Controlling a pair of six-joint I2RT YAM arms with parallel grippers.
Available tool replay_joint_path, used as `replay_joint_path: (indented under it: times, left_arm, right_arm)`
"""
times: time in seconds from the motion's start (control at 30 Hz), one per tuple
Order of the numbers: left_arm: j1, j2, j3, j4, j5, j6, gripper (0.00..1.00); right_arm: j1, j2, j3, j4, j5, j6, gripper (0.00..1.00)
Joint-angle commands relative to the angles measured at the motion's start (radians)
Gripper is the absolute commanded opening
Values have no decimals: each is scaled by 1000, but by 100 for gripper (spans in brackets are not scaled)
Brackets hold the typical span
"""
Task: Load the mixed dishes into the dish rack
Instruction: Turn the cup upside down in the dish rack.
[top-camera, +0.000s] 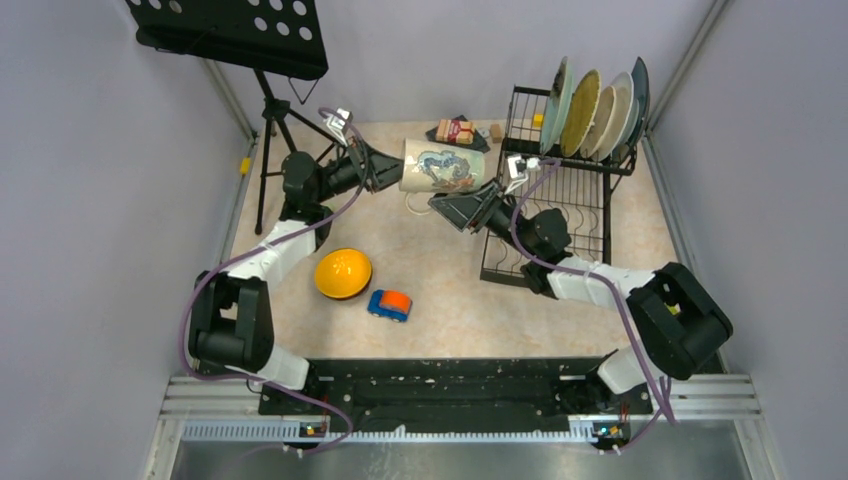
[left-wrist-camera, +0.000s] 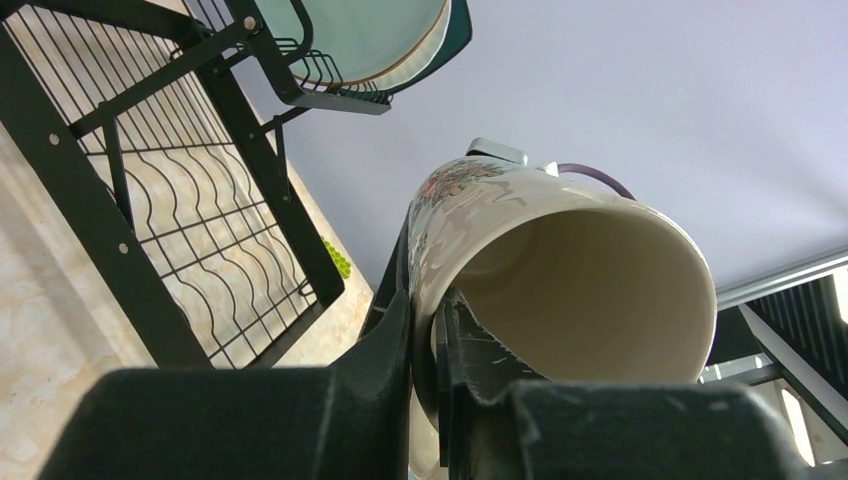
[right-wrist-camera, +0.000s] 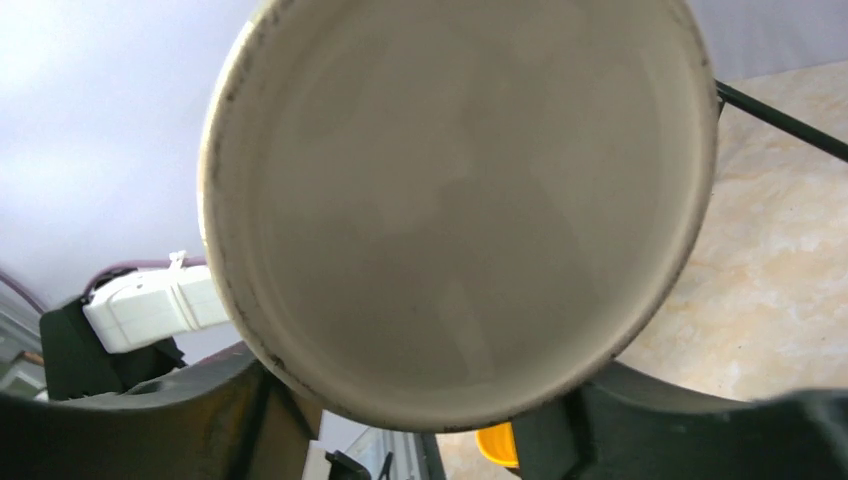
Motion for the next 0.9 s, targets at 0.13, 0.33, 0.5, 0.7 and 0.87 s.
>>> replay_joint_path:
  times: [0.13,0.33,0.5,0.7,0.87]
  left_arm:
    - [-1,-12,33,147,-21,-40,0]
    - [6,7,61,179,11,-72,0]
    - [6,16,75,159,37,-63,0]
    - [6,13,85,120,60,-46,0]
    - [-3,-6,108,9,91,22,0]
  right_arm:
    - [-56,-46,29,-41,-122,24,82]
    - [-149,-96,-24,-47,-238,65,89]
    - [-158,-161,11,-167,-289,-47,91]
    - [-207,-189,34,-196,-322,-87,91]
    - [-233,-144,86,-153,-393,-61,90]
